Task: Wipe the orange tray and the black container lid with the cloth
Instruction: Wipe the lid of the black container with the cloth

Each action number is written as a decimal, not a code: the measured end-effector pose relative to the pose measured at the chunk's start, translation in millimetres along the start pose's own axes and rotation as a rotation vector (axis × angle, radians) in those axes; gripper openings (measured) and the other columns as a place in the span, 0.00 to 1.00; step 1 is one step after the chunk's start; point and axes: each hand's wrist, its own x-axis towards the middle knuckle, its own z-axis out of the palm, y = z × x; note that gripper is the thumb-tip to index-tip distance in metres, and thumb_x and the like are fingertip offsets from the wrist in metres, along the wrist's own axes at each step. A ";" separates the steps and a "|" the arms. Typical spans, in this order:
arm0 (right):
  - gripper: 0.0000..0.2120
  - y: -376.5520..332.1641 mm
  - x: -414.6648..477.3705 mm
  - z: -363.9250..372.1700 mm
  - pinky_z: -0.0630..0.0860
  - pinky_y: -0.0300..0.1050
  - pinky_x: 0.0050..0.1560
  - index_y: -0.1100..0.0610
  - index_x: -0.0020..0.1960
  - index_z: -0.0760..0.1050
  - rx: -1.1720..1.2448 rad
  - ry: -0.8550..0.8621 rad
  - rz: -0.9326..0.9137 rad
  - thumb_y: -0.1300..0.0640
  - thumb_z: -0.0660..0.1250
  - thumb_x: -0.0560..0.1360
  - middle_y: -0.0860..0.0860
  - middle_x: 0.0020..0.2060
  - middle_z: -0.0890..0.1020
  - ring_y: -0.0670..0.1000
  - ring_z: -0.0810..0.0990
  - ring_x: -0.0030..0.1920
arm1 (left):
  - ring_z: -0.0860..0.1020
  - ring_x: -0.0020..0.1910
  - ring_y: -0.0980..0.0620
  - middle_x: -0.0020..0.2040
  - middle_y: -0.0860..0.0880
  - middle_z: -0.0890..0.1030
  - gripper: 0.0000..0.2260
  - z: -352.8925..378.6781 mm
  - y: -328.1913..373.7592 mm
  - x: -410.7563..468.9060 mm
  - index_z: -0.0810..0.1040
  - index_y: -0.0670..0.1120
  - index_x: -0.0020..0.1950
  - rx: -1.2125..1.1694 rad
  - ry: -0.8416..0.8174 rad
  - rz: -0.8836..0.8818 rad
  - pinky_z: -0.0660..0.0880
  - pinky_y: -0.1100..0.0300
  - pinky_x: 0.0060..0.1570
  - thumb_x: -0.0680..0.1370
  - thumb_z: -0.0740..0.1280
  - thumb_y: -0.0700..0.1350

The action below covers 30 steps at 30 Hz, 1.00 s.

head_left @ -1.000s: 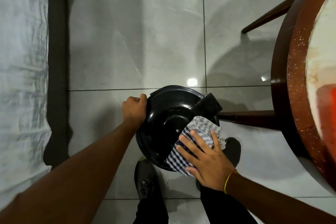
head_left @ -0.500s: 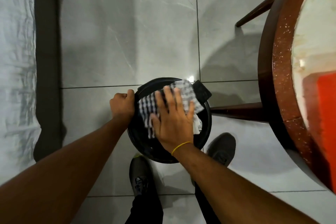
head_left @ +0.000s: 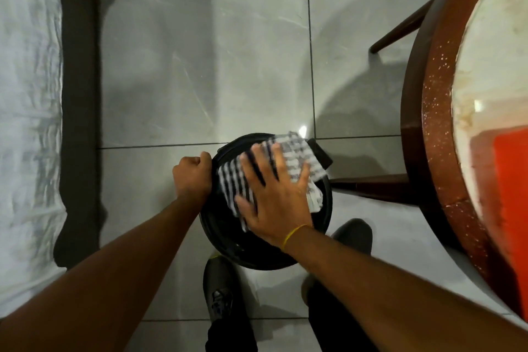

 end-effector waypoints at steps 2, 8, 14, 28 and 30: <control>0.40 26.3 -4.5 -7.2 0.49 0.87 0.74 0.46 0.89 0.53 -0.125 -0.092 -0.344 0.32 0.57 0.82 0.51 0.89 0.51 0.63 0.45 0.89 | 0.60 0.25 0.48 0.25 0.46 0.62 0.23 -0.5 2.4 0.5 0.62 0.43 0.26 0.023 0.006 0.014 0.62 0.51 0.30 0.79 0.61 0.49; 0.36 74.2 1.1 -28.7 0.44 0.83 0.77 0.43 0.88 0.56 -0.240 -0.335 -1.042 0.33 0.57 0.83 0.47 0.89 0.55 0.57 0.45 0.89 | 0.62 0.26 0.44 0.24 0.43 0.63 0.25 0.4 2.0 -0.2 0.63 0.42 0.24 0.032 0.020 0.014 0.64 0.49 0.32 0.80 0.61 0.48; 0.37 58.0 7.0 -20.2 0.41 0.84 0.78 0.42 0.88 0.54 -0.287 -0.338 -1.108 0.32 0.57 0.83 0.48 0.89 0.53 0.57 0.45 0.89 | 0.64 0.27 0.45 0.26 0.44 0.65 0.22 1.5 -2.8 3.1 0.66 0.43 0.26 -0.006 -0.032 -0.044 0.65 0.51 0.32 0.77 0.63 0.51; 0.39 -15.0 0.8 -1.6 0.49 0.83 0.76 0.41 0.86 0.59 0.071 0.101 0.236 0.28 0.59 0.79 0.47 0.88 0.58 0.60 0.53 0.88 | 0.62 0.29 0.47 0.31 0.42 0.61 0.21 1.4 0.0 0.6 0.64 0.45 0.27 0.040 -0.020 -0.062 0.63 0.49 0.31 0.76 0.65 0.52; 0.38 -9.4 7.9 -7.2 0.49 0.83 0.76 0.43 0.86 0.61 0.088 0.133 0.439 0.28 0.56 0.81 0.49 0.87 0.61 0.61 0.54 0.88 | 0.61 0.28 0.47 0.30 0.43 0.60 0.20 1.3 2.9 -2.6 0.63 0.45 0.27 0.026 0.006 -0.066 0.63 0.50 0.30 0.74 0.65 0.53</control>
